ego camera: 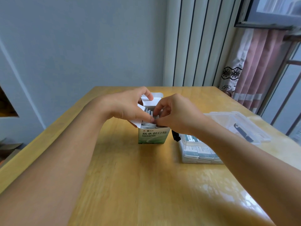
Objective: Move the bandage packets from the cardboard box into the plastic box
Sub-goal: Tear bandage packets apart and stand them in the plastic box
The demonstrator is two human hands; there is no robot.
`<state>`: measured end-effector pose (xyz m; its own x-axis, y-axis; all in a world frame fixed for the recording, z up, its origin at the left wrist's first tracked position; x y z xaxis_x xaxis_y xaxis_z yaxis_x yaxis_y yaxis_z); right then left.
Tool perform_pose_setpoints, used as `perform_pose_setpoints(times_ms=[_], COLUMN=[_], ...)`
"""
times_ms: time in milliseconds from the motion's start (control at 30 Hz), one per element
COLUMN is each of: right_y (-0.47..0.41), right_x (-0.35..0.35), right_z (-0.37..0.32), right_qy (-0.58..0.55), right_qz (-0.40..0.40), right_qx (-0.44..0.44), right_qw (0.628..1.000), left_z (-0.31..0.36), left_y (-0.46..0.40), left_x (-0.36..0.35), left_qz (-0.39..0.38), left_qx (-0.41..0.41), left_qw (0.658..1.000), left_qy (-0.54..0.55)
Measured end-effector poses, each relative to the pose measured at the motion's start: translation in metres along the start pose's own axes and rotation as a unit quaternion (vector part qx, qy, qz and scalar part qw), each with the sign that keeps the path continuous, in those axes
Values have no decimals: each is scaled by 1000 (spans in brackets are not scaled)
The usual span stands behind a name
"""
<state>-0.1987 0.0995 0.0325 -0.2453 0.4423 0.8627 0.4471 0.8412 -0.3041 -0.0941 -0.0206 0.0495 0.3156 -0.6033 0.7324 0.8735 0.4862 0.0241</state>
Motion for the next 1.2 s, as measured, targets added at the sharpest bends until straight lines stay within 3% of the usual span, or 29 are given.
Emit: perform_pose_setpoints(times_ms=[300, 567, 700, 867, 1000, 1033, 1100, 1200], right_y=[-2, 1, -3, -4, 2, 1, 2, 6], right_x=[-4, 2, 24, 73, 90, 90, 89, 89], right_z=[3, 2, 8, 12, 5, 4, 4, -1], right_qy=[-51, -32, -67, -223, -234, -229, -205, -137], right_qz=[-16, -46, -2, 86, 121, 123, 147, 249], right_qx=[-30, -53, -61, -22, 39, 53, 84, 142], right_qw=[998, 997, 996, 971, 964, 964, 964, 948], left_z=[-2, -2, -13, -22, -20, -16, -3, 16], left_y=[-2, -3, -4, -4, -8, -9, -7, 0], left_x=[-3, -5, -1, 9, 31, 35, 35, 26], left_qz=[-11, -20, -22, -25, 78, 104, 149, 151], left_qx=[5, 8, 34, 73, 48, 27, 13, 39], left_qw=[999, 998, 997, 997, 989, 989, 988, 946], left_qy=[38, 66, 66, 4, -115, -102, 41, 284])
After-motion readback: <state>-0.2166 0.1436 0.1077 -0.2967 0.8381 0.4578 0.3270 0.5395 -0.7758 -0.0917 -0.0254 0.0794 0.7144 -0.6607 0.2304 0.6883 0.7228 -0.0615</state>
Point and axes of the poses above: each hand's wrist, its own y-axis away from the middle knuckle, its own x-axis out of the back of the hand, z = x × y, the point moved 4 cm from there along -y, towards the middle knuckle, and after that the axes turned 8 degrees about y, right-handed, at the moved point
